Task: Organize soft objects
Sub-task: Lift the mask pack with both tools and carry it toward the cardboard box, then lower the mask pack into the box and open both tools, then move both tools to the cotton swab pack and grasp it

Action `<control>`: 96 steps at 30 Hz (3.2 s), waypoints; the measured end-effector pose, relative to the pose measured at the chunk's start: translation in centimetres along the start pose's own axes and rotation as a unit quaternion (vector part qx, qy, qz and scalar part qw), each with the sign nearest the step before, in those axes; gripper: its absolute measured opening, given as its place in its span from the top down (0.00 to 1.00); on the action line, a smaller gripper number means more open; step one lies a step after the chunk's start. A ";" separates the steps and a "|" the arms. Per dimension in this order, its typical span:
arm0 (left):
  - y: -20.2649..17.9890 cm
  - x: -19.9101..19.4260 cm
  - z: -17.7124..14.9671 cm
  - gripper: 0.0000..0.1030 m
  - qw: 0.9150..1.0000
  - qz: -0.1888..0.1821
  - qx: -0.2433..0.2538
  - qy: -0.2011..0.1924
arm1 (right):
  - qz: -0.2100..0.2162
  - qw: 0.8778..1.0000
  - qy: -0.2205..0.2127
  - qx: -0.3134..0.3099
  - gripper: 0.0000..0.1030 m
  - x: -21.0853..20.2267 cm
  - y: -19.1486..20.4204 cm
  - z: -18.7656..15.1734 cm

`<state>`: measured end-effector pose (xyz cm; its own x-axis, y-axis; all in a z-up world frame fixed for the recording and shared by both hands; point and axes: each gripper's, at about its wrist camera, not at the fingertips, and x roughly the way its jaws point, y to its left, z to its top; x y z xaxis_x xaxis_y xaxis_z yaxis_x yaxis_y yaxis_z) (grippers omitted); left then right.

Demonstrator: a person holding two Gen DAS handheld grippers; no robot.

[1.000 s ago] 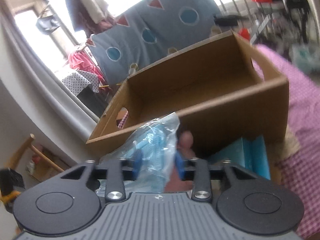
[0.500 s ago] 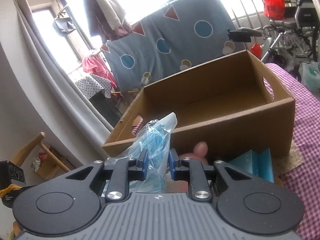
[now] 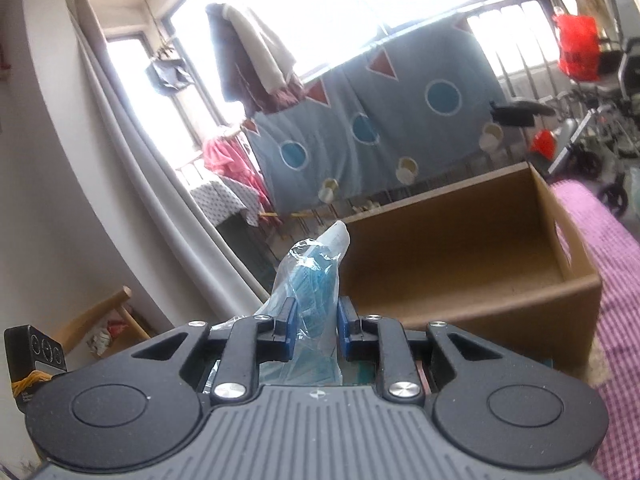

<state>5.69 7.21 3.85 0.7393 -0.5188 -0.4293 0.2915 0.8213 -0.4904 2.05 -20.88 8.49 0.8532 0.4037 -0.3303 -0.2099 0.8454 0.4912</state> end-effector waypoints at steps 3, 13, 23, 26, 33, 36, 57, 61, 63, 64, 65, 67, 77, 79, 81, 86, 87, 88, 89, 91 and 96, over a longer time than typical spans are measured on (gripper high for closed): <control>-1.1 -0.2 1.7 0.59 1.000 -0.001 0.019 -0.019 | 0.009 1.000 -0.009 -0.003 0.78 0.3 0.2 1.7; -2.5 4.3 7.7 0.58 0.998 -0.004 0.057 -0.032 | 0.039 0.997 0.016 0.061 0.78 5.7 -4.4 8.3; -2.3 15.8 12.0 0.58 0.996 0.019 0.077 0.036 | 0.006 0.982 0.102 0.157 0.78 16.3 -14.0 11.2; -1.3 18.9 12.4 0.58 0.995 0.038 0.073 0.063 | -0.007 0.974 0.130 0.185 0.78 19.8 -16.9 11.3; -0.4 23.6 11.9 0.58 0.985 0.091 0.101 0.109 | -0.052 0.957 0.181 0.221 0.78 26.1 -20.6 9.8; -0.7 24.7 11.7 0.58 0.980 0.109 0.118 0.119 | -0.066 0.953 0.195 0.225 0.78 27.4 -21.1 9.0; -1.5 21.1 13.0 0.06 0.981 0.131 0.113 0.090 | -0.142 0.942 0.245 0.182 0.54 25.7 -19.8 9.3; -1.0 17.0 12.9 0.01 0.987 0.118 0.092 0.064 | -0.181 0.922 0.286 0.190 0.51 26.5 -20.3 8.7; -0.7 15.1 12.6 0.01 0.990 0.107 0.074 0.050 | -0.197 0.907 0.302 0.217 0.51 27.7 -21.1 8.0; -0.4 14.3 12.4 0.01 0.992 0.101 0.067 0.045 | -0.203 0.898 0.310 0.237 0.51 28.2 -21.6 7.5; -0.2 13.6 12.1 0.01 0.993 0.096 0.059 0.040 | -0.206 0.891 0.316 0.252 0.51 28.7 -21.8 7.0; 0.5 11.9 11.5 0.00 0.994 0.095 0.046 0.028 | -0.203 0.886 0.325 0.263 0.50 29.5 -21.3 6.2; 3.7 7.5 7.8 0.01 0.992 0.125 0.011 0.014 | -0.199 0.886 0.318 0.272 0.39 32.2 -17.6 5.2; 4.5 6.7 7.3 0.01 0.992 0.123 0.007 0.014 | -0.201 0.888 0.313 0.269 0.38 32.2 -17.3 5.2; 5.0 6.3 6.7 0.01 0.993 0.121 0.000 0.014 | -0.200 0.888 0.308 0.278 0.38 31.7 -17.3 5.2; 5.6 4.6 5.5 0.00 0.993 0.121 -0.003 -0.004 | -0.193 0.895 0.286 0.284 0.38 29.3 -17.8 6.2; 5.5 4.3 5.4 0.00 0.993 0.119 -0.001 -0.008 | -0.188 0.898 0.278 0.285 0.38 28.4 -17.6 6.6; 5.4 3.8 5.1 0.00 0.993 0.115 0.001 -0.012 | -0.182 0.901 0.272 0.284 0.38 27.6 -17.7 7.1; 5.3 3.5 5.1 0.00 0.994 0.110 0.003 -0.017 | -0.174 0.905 0.263 0.284 0.38 26.5 -17.4 7.6; 4.9 2.7 4.7 0.00 0.994 0.104 0.007 -0.026 | -0.158 0.916 0.246 0.275 0.38 24.2 -16.7 8.6; 3.8 1.2 4.0 0.00 0.995 0.090 0.024 -0.046 | -0.083 0.945 0.189 0.253 0.38 16.5 -14.3 10.4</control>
<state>10.07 10.70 4.48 0.8343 -0.3400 -0.4340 0.1767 0.9106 -0.3737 24.12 -29.93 4.39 0.6035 0.4567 -0.6536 0.2479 0.6716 0.6982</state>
